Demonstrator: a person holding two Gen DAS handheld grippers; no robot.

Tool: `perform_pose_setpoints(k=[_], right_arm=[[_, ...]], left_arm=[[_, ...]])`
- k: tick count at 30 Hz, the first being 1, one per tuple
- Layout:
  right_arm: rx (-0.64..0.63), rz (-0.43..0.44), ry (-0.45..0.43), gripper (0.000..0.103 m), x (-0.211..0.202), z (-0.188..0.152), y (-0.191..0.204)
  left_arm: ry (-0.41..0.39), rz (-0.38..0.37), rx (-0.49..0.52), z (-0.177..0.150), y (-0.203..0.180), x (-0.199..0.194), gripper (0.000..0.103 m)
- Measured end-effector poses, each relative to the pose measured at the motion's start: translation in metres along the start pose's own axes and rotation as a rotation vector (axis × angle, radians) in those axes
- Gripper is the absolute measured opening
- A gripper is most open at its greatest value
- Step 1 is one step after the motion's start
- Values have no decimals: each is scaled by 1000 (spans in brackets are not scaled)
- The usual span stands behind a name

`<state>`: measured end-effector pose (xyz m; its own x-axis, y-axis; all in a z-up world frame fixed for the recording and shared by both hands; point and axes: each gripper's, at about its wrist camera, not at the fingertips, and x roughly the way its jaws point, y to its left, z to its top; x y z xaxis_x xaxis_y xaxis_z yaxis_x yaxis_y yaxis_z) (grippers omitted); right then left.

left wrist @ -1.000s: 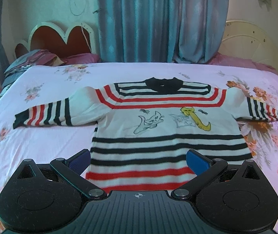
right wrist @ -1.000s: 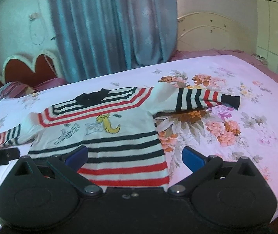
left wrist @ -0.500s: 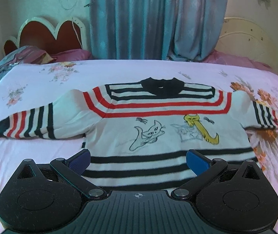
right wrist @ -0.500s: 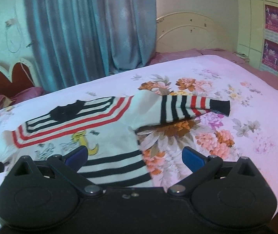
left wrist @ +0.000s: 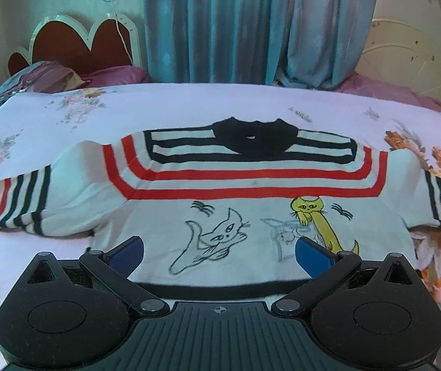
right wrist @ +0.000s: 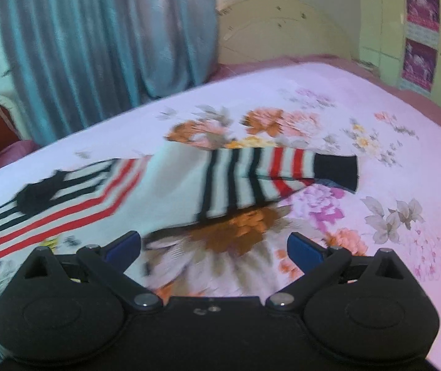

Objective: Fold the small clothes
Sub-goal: 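Move the right tool toward the black cuff of a sweater sleeve, then close the right gripper on the black sleeve cuff, then fold the sleeve across the sweater body with the right gripper and release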

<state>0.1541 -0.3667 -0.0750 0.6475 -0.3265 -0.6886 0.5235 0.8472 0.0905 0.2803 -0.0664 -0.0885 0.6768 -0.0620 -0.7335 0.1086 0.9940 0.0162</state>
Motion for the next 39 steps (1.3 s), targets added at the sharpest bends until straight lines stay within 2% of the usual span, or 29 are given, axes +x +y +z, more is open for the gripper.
perform_pose_setpoints(k=[5, 8, 13, 19, 20, 22, 23, 27, 29, 32, 35, 39], right_arm=[[112, -14, 45, 88, 53, 17, -43], [176, -25, 73, 79, 82, 26, -65], [249, -44, 99, 76, 118, 38, -91], [380, -17, 104, 70, 150, 44, -117], [398, -19, 95, 66, 153, 46, -119], [422, -37, 72, 51, 157, 50, -123], [424, -40, 64, 40, 160, 51, -125], [401, -60, 51, 21, 168, 54, -125], [373, -56, 33, 16, 168, 56, -122], [301, -61, -16, 15, 157, 62, -109], [197, -27, -78, 15, 139, 72, -82], [22, 89, -150, 15, 109, 81, -17]], left_arm=[[20, 31, -10, 9, -19, 29, 103], [20, 55, -2, 13, -29, 44, 103], [30, 82, 4, 21, -43, 69, 103], [45, 90, -7, 25, -49, 86, 103], [37, 85, -11, 25, -48, 87, 103], [32, 85, -15, 26, -47, 88, 103], [37, 86, -13, 26, -46, 90, 103], [41, 84, -5, 26, -43, 94, 103], [36, 76, -3, 27, -42, 94, 103], [30, 57, -2, 30, -40, 92, 102], [5, 59, -5, 34, -35, 87, 103], [-34, 62, -12, 43, -21, 76, 103]])
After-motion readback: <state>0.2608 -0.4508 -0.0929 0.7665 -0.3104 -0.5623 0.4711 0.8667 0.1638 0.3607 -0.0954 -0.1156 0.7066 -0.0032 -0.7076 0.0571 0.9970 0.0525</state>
